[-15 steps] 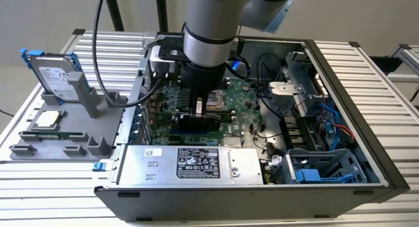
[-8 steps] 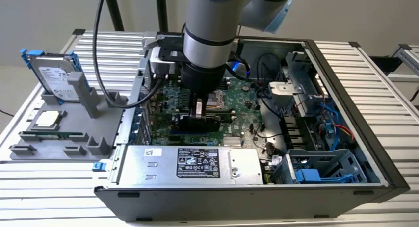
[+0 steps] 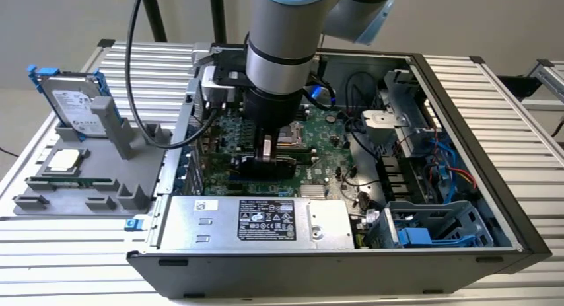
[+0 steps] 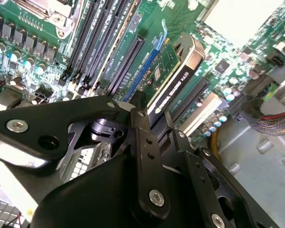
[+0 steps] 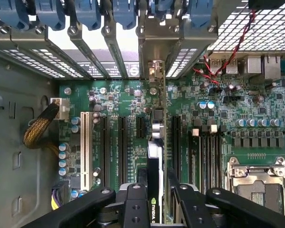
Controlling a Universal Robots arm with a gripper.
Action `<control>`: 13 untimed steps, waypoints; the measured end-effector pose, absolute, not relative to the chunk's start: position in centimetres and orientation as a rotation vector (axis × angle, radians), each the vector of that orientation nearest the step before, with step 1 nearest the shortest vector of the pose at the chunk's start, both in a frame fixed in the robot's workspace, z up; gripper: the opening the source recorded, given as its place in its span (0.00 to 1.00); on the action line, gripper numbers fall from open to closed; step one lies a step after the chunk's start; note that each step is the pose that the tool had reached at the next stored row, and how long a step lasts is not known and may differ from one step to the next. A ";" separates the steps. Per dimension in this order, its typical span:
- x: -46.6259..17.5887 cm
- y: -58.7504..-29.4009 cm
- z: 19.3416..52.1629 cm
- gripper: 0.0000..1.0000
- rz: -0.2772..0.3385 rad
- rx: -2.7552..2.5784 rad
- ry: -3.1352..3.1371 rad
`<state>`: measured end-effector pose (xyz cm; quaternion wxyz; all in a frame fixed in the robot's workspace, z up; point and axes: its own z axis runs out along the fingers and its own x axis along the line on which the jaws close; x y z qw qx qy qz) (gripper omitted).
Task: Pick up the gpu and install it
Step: 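Insert the gpu into the slot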
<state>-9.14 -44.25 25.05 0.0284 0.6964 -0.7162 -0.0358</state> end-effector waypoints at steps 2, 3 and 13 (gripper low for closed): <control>-9.2 -44.2 24.7 0.00 -0.110 2.149 -2.210; -9.2 -44.2 24.7 0.00 -0.110 2.149 -2.210; -9.3 -44.2 24.6 0.00 -0.111 2.149 -2.211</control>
